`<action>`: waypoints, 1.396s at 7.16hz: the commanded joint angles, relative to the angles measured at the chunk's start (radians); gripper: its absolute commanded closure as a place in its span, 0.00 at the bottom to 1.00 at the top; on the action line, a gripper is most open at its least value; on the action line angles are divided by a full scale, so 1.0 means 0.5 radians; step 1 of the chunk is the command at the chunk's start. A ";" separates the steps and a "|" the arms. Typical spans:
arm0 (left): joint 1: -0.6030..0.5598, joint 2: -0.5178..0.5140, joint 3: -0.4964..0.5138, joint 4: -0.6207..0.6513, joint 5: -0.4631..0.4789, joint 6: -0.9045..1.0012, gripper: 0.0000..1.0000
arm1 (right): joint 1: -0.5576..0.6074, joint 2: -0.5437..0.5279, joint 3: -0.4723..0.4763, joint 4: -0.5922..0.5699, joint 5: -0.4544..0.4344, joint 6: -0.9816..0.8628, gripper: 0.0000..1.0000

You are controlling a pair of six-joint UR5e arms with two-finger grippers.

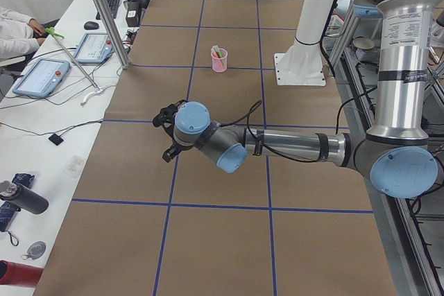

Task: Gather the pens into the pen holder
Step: 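Lower the right gripper onto the yellow highlighter and grasp it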

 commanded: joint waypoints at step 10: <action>0.005 0.237 -0.049 0.028 0.293 -0.027 0.00 | 0.001 -0.009 0.748 0.005 0.037 0.517 1.00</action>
